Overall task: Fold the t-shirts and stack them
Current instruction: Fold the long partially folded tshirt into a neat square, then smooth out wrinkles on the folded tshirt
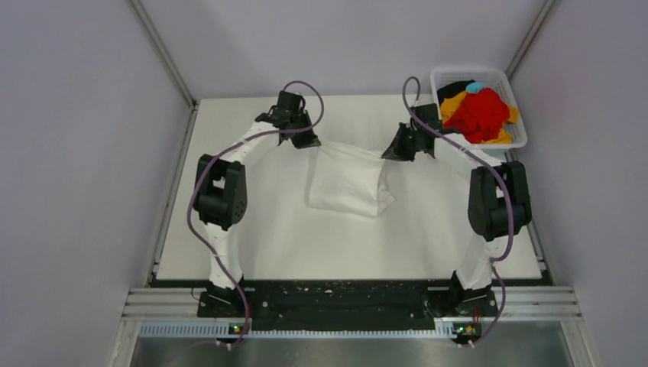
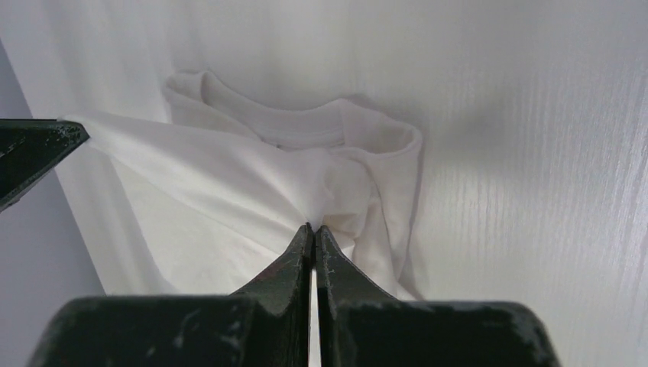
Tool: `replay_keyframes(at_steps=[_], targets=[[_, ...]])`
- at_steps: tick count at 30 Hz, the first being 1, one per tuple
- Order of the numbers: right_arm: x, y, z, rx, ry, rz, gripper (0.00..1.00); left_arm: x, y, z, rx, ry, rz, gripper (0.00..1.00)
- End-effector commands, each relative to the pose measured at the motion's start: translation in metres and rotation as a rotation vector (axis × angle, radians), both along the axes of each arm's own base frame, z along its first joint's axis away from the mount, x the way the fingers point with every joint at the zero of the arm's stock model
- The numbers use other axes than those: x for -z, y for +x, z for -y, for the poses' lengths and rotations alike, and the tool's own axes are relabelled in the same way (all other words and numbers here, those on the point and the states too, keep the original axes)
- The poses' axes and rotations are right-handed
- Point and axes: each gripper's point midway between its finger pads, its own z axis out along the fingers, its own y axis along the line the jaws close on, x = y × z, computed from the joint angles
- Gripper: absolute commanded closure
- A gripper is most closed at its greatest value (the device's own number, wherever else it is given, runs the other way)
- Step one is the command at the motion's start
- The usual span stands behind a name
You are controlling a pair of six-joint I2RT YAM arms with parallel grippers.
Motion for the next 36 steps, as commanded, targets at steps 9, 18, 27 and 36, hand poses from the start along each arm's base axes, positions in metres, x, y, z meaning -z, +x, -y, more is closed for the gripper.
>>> replay_keyframes(at_steps=[9,18,27,36], targets=[[0.009,0.062,0.019,0.133,-0.033,0.054,0.81,0.014,0.035,0.009,0.032,-0.038,-0.002,0.59],[-0.057,0.051,0.021,0.1,-0.047,0.172,0.01,-0.055,0.024,-0.004,-0.012,0.012,0.098,0.03],[-0.081,-0.094,-0.084,-0.35,0.518,0.121,0.01,-0.067,-0.091,0.067,0.334,-0.422,0.055,0.01],[0.013,-0.137,-0.099,-0.333,0.475,-0.057,0.01,0.038,-0.135,0.063,0.319,-0.35,-0.197,0.01]])
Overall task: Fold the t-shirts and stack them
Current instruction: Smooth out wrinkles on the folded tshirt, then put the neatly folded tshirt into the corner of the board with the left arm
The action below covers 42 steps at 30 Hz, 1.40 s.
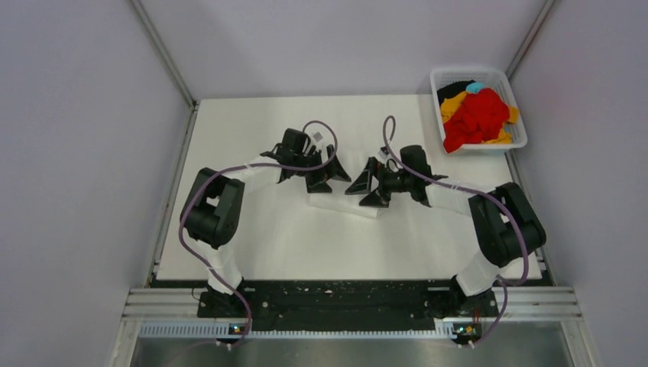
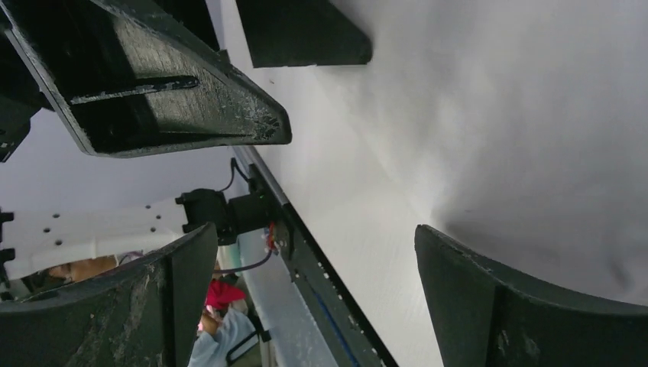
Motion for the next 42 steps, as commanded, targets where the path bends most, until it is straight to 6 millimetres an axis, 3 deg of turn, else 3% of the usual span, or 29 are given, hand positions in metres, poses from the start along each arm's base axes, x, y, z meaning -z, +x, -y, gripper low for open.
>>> replay_keyframes(at_steps=[1,6,10,13,16,18,23,28,30,34,37,39,42], targets=[[0.042,0.002,0.007,0.051,-0.039,-0.034,0.01,0.041,-0.014,-0.012,0.0,0.045,-0.082,0.01],[0.111,-0.013,0.035,0.141,-0.19,-0.142,0.01,0.078,-0.032,-0.029,-0.023,0.127,-0.148,0.01],[0.122,-0.022,0.051,0.175,-0.205,-0.175,0.02,0.086,-0.032,-0.047,-0.072,0.199,-0.149,0.01],[0.101,-0.019,0.053,0.141,-0.212,-0.101,0.01,0.06,-0.027,-0.048,-0.065,0.187,-0.084,0.01],[0.055,-0.011,0.05,0.088,-0.193,0.041,0.01,0.015,-0.018,-0.046,-0.054,0.153,0.052,0.01],[0.021,-0.008,0.052,0.063,-0.194,0.152,0.01,-0.005,-0.007,-0.046,-0.071,0.134,0.15,0.01],[-0.008,-0.01,0.066,0.103,-0.224,0.217,0.01,0.011,0.017,-0.06,-0.12,0.252,0.115,0.02],[-0.012,-0.014,0.083,0.154,-0.255,0.208,0.01,0.058,0.025,-0.076,-0.161,0.409,-0.001,0.31],[-0.014,-0.016,0.087,0.164,-0.271,0.217,0.01,0.07,0.028,-0.078,-0.186,0.434,-0.017,0.38],[-0.016,-0.015,0.092,0.176,-0.293,0.225,0.01,0.082,0.029,-0.059,-0.146,0.395,-0.033,0.55],[-0.017,-0.013,0.094,0.18,-0.298,0.229,0.01,0.089,0.027,-0.044,-0.118,0.397,-0.029,0.77],[-0.018,-0.012,0.095,0.183,-0.301,0.228,0.01,0.095,0.03,-0.043,-0.133,0.423,-0.038,0.99],[-0.02,-0.009,0.097,0.19,-0.308,0.239,0.01,0.103,0.042,-0.057,-0.184,0.511,-0.059,1.0]])
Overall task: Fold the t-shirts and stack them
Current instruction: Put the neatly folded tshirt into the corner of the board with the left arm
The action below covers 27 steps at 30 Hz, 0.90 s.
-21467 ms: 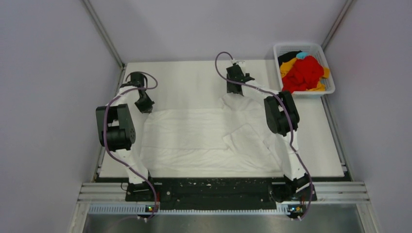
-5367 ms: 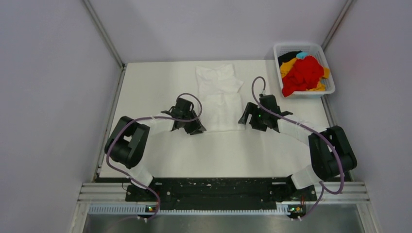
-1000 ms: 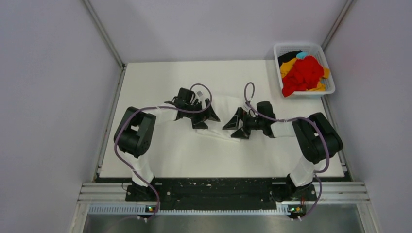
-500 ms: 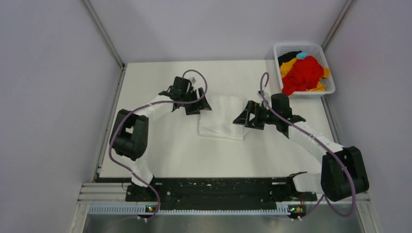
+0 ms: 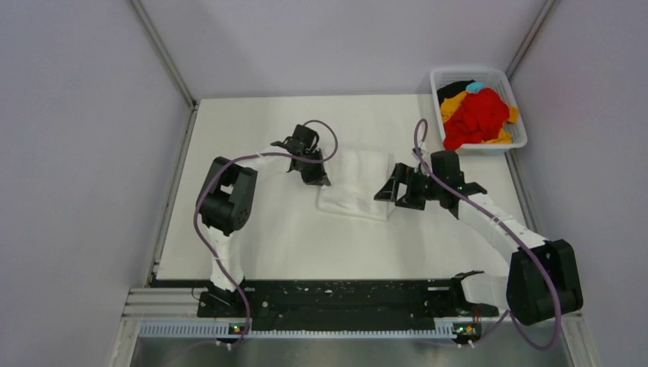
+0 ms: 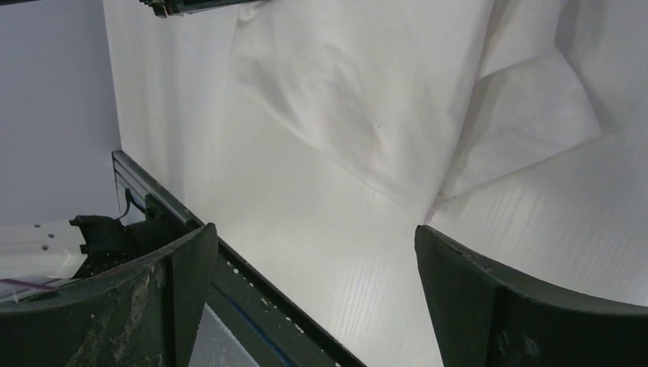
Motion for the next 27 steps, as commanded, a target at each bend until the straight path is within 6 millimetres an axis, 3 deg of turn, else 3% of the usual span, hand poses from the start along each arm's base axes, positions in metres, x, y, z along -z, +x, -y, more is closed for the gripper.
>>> replay_keyframes(at_steps=[1,3,8,13,21,23,27], targets=[[-0.022,0.013,0.005,0.01,-0.014,0.085,0.01,0.015,0.019,-0.021,-0.075,0.164,0.0,1.0],[-0.022,0.015,0.008,0.019,-0.032,0.087,0.01,0.006,0.033,-0.044,-0.119,0.258,0.039,1.0],[-0.025,0.018,0.019,0.047,-0.093,0.104,0.01,-0.027,0.066,-0.129,-0.245,0.506,0.155,1.0],[-0.028,0.022,0.028,0.065,-0.151,0.12,0.01,-0.045,0.089,-0.215,-0.313,0.607,0.176,1.0],[-0.04,0.032,0.041,0.118,-0.227,0.131,0.01,-0.058,0.145,-0.354,-0.467,0.692,0.202,1.0],[-0.043,0.034,0.043,0.129,-0.238,0.129,0.01,-0.053,0.16,-0.387,-0.522,0.717,0.201,1.0],[-0.048,0.036,0.049,0.162,-0.259,0.128,0.01,-0.049,0.183,-0.437,-0.611,0.724,0.196,1.0]])
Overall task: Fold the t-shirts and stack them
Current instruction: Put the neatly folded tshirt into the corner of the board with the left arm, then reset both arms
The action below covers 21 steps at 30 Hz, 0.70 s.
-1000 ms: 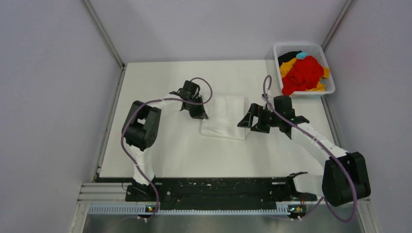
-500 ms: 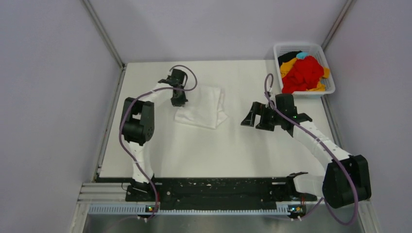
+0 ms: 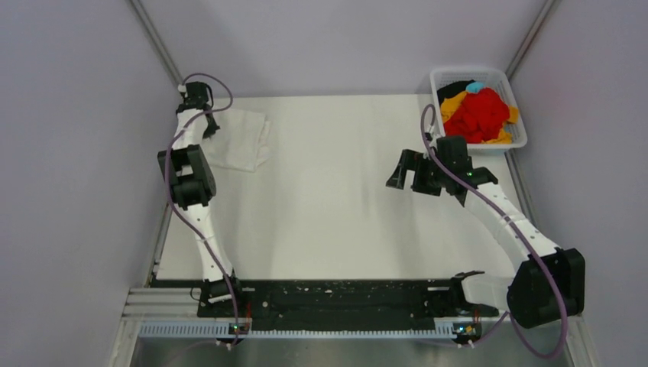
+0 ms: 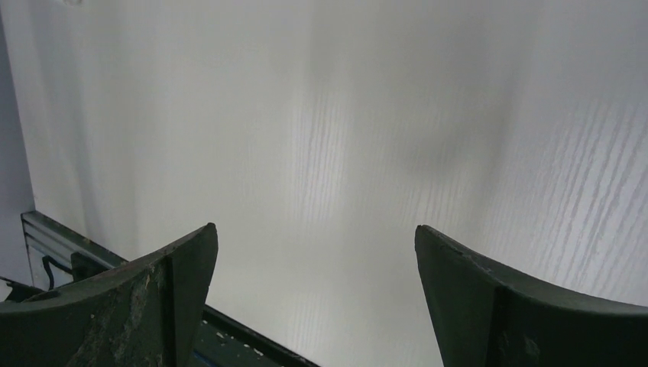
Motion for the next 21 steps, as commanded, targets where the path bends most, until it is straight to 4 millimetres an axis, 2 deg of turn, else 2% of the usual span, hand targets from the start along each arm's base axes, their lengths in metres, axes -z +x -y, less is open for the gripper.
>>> replay_keyframes(at_steps=[1,5,9,10,11,12,13,15,17,19,21], targets=[[-0.022,0.009,0.012,0.061,-0.037,0.051,0.01,-0.002,0.019,-0.053,-0.073,0.044,0.018,1.0],[-0.023,0.006,0.018,0.095,-0.048,0.052,0.01,-0.016,0.027,-0.077,-0.13,0.041,0.086,1.0],[-0.022,0.002,0.023,0.119,-0.06,0.055,0.01,-0.037,0.031,-0.076,-0.134,0.031,0.139,0.96],[-0.022,0.0,0.024,0.124,-0.063,0.055,0.01,-0.045,0.028,-0.078,-0.161,0.039,0.152,0.91],[-0.022,-0.001,0.026,0.128,-0.064,0.057,0.01,-0.052,0.026,-0.079,-0.177,0.043,0.163,0.62],[-0.023,-0.003,0.026,0.129,-0.063,0.058,0.01,-0.06,0.025,-0.078,-0.178,0.044,0.177,0.16],[-0.023,-0.005,0.027,0.129,-0.063,0.063,0.01,-0.07,0.025,-0.076,-0.168,0.034,0.194,0.03],[-0.027,-0.008,0.028,0.131,-0.063,0.081,0.01,-0.09,0.026,-0.064,-0.134,-0.005,0.235,0.01],[-0.031,-0.008,0.034,0.162,-0.072,0.112,0.01,-0.107,0.024,-0.044,-0.085,-0.065,0.268,0.01],[-0.033,-0.008,0.042,0.216,-0.083,0.141,0.01,-0.121,0.019,-0.013,-0.024,-0.136,0.302,0.01],[-0.032,-0.009,0.049,0.258,-0.083,0.167,0.01,-0.148,0.003,0.027,0.043,-0.195,0.362,0.01]])
